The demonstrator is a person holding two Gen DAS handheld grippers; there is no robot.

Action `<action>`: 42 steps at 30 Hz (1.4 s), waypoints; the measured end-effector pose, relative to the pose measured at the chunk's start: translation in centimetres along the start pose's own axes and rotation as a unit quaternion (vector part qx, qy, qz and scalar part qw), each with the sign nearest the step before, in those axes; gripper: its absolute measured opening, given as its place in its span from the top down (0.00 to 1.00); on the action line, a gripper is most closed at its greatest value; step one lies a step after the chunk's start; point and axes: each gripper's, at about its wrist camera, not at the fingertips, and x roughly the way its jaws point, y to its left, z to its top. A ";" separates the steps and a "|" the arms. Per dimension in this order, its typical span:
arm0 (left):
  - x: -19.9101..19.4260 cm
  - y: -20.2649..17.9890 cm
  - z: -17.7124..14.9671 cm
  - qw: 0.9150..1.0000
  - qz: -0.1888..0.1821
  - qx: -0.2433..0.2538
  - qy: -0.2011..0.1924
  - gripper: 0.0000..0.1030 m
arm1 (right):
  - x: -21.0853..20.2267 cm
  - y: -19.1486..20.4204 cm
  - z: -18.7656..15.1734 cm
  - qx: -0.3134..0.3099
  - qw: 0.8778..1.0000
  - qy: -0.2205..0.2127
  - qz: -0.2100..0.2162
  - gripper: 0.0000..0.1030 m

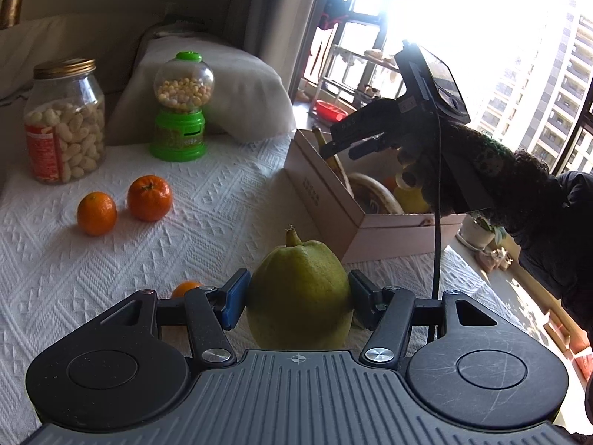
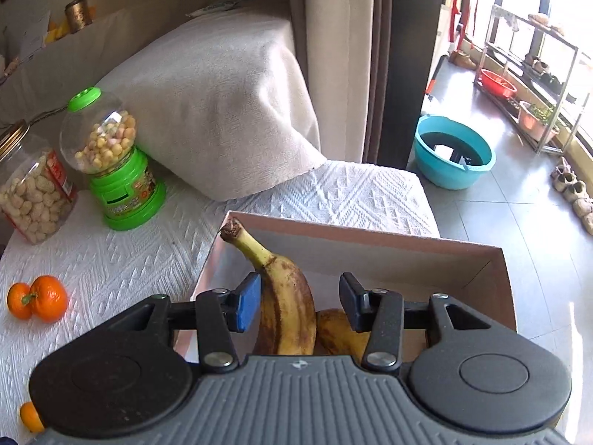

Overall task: Organize fruits
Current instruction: 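Carry the banana into the pink box and lower it with the right gripper, then open the right gripper beside the other banana while the left holds the green pear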

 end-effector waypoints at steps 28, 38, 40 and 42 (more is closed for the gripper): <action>1.7 -2.0 0.2 0.999 -0.023 0.016 0.016 0.38 | -6.9 -3.6 -4.1 -0.024 0.999 -0.039 0.015 0.52; 1.3 -1.9 0.1 1.000 -0.021 0.018 0.014 0.38 | -1.3 -2.3 -4.4 0.120 0.984 0.064 0.114 0.53; 1.3 -1.6 0.1 1.000 -0.018 0.014 0.013 0.38 | -0.7 -2.0 -4.6 0.138 0.981 0.070 0.121 0.53; 1.4 -1.4 0.1 1.000 -0.016 0.011 0.013 0.38 | -0.4 -0.7 -4.7 0.112 0.986 0.071 0.102 0.53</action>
